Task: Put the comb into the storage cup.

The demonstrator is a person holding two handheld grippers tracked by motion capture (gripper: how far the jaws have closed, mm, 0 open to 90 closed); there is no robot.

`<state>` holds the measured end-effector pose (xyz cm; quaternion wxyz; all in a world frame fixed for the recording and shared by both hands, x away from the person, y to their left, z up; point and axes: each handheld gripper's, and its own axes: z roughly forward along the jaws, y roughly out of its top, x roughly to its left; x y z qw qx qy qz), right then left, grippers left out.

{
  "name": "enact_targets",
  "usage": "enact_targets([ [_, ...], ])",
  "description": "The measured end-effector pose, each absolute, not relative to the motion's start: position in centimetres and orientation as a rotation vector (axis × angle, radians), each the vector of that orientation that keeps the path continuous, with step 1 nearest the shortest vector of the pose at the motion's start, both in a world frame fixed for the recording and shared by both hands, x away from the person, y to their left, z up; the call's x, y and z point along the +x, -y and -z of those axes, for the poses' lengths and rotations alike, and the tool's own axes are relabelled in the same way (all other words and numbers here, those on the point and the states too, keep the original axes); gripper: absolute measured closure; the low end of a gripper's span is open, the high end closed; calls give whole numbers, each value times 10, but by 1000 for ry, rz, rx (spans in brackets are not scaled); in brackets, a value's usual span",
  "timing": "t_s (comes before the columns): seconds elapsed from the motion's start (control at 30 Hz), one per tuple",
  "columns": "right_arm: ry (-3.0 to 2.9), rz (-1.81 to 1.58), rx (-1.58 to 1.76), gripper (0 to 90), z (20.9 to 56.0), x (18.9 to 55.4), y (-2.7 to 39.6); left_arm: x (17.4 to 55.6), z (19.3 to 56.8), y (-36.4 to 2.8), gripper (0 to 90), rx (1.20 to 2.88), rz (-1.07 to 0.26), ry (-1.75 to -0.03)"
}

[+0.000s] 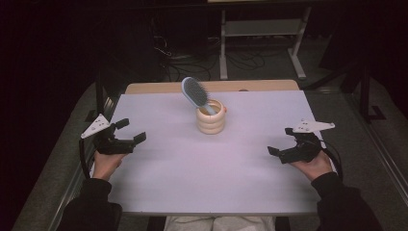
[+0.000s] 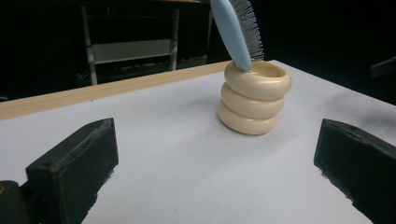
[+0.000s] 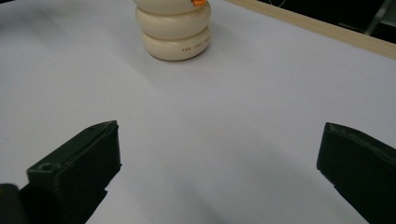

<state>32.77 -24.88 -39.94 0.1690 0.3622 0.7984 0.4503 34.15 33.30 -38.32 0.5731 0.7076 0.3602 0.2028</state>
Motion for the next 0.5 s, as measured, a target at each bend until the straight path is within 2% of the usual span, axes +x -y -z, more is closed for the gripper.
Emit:
enact_targets([
  [0.5,-2257,-1304,1035,0,399,326,251,328,397,-347,0,1674,-504,-900],
])
